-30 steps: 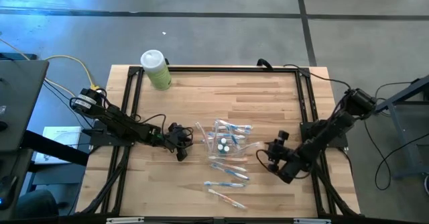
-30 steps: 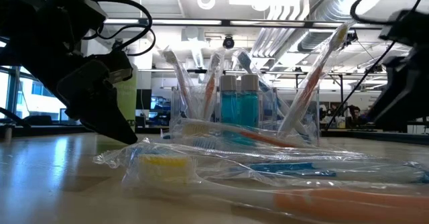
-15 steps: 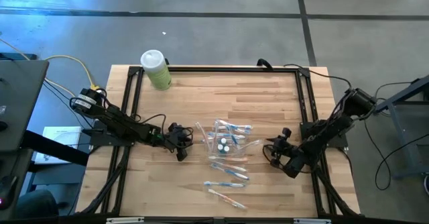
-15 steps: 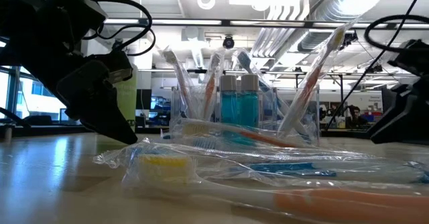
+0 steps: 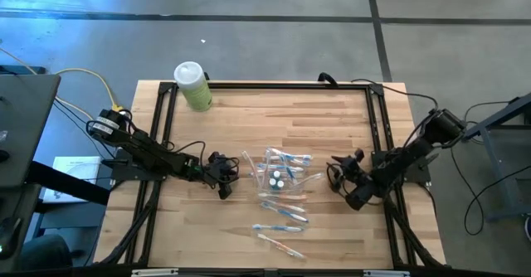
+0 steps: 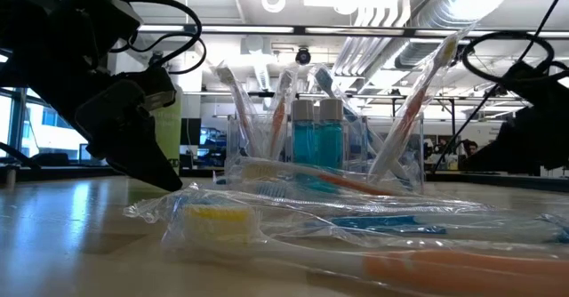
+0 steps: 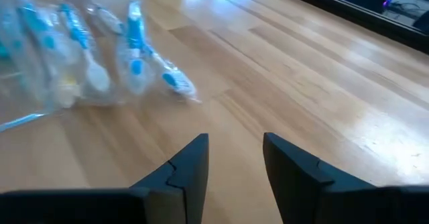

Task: Pick & Place toothbrushing station
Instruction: Put the blue toothbrush into the transparent organizer

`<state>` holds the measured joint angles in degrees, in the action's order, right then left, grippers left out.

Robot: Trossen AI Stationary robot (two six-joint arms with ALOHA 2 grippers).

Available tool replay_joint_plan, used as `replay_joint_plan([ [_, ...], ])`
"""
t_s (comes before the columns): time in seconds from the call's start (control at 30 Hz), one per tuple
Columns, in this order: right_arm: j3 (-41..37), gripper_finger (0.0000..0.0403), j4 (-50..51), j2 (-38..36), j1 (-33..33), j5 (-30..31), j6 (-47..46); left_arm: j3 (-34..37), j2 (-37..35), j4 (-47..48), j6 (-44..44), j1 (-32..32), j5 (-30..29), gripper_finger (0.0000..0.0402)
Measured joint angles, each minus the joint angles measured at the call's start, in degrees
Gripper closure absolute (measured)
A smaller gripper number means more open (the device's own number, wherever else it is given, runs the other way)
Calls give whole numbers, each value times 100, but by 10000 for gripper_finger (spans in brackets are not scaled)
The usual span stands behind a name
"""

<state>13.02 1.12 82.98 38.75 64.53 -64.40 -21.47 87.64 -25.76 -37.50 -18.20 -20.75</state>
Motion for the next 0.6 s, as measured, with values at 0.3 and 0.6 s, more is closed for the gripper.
replay_joint_plan([
  [0.3,-44,242,-332,0,-227,-58,432,0,0,0,0,0,-2,305],
  [0.6,-44,207,-585,2,-896,-645,906,2,0,0,0,0,-4,305],
])
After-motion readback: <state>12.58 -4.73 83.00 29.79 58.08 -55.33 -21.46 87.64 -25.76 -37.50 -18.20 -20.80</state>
